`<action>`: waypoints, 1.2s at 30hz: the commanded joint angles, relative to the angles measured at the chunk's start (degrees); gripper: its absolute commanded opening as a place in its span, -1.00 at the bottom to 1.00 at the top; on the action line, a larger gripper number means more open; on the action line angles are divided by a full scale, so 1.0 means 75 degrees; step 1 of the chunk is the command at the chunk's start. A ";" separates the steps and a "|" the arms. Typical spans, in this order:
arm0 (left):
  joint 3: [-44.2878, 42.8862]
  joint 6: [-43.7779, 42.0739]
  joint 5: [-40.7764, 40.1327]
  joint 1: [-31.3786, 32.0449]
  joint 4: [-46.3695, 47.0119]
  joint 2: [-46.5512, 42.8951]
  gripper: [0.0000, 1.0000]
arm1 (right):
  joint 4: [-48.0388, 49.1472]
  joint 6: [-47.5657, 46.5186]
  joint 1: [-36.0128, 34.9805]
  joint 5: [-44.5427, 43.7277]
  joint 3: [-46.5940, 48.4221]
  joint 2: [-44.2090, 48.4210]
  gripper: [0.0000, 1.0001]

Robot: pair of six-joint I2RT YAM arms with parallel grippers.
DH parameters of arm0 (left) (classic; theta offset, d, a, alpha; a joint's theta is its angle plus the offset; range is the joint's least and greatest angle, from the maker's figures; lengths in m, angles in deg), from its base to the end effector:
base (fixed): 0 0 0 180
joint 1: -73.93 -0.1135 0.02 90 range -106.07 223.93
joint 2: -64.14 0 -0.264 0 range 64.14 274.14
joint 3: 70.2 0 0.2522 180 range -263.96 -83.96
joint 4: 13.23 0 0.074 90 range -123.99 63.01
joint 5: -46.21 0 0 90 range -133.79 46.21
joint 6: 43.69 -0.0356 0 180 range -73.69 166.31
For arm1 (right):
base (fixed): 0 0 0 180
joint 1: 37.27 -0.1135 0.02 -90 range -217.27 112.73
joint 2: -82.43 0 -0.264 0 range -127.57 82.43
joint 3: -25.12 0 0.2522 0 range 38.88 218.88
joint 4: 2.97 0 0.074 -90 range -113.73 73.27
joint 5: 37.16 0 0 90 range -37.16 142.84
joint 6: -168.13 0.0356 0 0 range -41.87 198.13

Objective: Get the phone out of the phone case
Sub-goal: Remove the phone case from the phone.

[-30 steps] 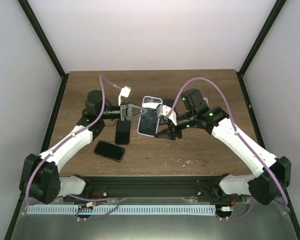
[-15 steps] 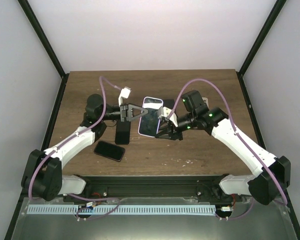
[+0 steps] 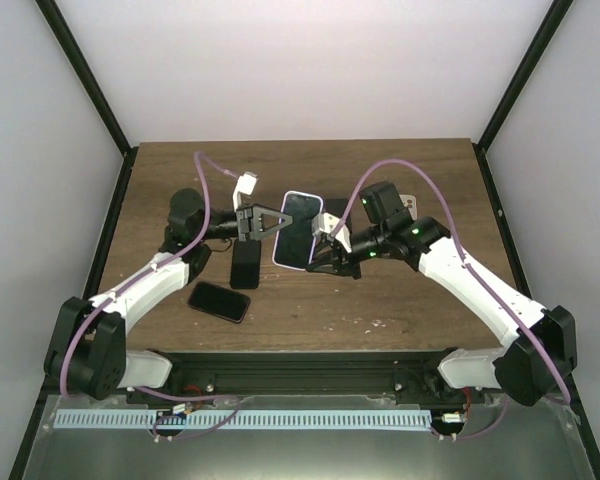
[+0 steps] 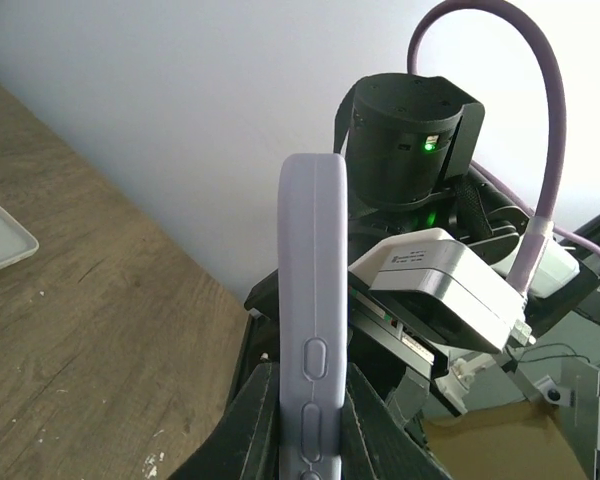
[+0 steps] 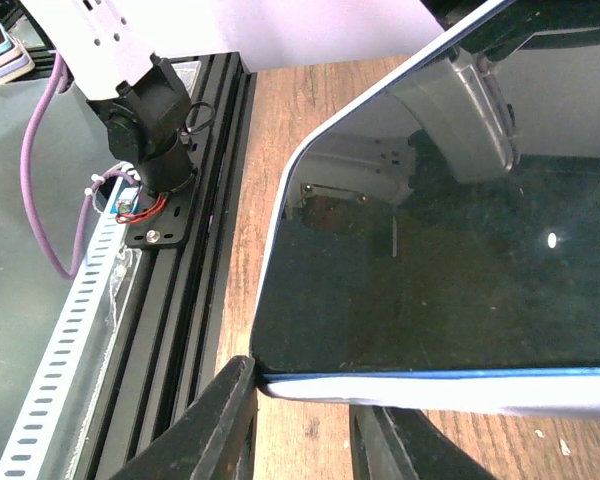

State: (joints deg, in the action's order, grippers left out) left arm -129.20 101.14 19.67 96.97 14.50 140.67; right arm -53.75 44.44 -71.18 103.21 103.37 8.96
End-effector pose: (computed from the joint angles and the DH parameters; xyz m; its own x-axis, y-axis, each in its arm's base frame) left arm 0.2521 -0.1418 0.3102 -0.7114 -0.0943 -0.6964 0.7006 -0.0183 -0.7133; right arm 0.2033 0.1697 0.3180 -0.0530 -0.4620 -0.8853 -0.9967 -0.0305 0.0756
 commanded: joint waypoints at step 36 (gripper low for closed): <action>-0.0307 0.0624 0.0656 0.0647 -0.0192 0.0311 -1.00 | 0.2947 0.1738 0.1697 0.0194 0.0901 -0.0945 -0.47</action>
State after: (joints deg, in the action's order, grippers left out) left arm -130.33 103.39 13.44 97.06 13.69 143.10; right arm -44.87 50.45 -60.06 109.26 104.46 4.94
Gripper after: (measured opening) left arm 0.116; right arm 0.264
